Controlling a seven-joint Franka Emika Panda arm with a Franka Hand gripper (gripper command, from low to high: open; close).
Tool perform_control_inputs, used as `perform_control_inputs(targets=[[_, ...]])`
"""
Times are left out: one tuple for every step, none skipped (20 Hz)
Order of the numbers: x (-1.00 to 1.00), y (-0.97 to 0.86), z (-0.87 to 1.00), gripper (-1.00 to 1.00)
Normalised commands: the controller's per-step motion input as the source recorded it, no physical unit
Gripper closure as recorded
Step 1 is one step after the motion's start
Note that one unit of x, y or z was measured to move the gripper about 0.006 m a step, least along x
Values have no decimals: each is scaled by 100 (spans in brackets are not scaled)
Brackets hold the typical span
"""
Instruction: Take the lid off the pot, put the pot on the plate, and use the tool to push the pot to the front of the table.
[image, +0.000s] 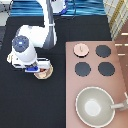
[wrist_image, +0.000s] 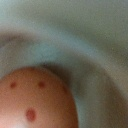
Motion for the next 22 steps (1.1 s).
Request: perform_control_inputs(targets=[[-51,7,-2,100],[-51,6,-2,100],[-47,4,0,100],[-46,2,0,100],[-39,0,0,100],[-34,0,0,100],[-33,0,0,100],[-29,-1,0,100],[-25,-7,0,100],[-23,-9,0,100],[-21,-7,0,-100],[-19,-6,0,-100],[-19,-3,0,-100],[-21,0,1,-100],[-12,0,27,-100],[-17,0,41,-100],[-21,0,53,-100],[-19,0,58,-100],[-21,0,69,-100],[-21,0,76,-100],[-26,-2,83,-100],[-27,-7,85,-100]])
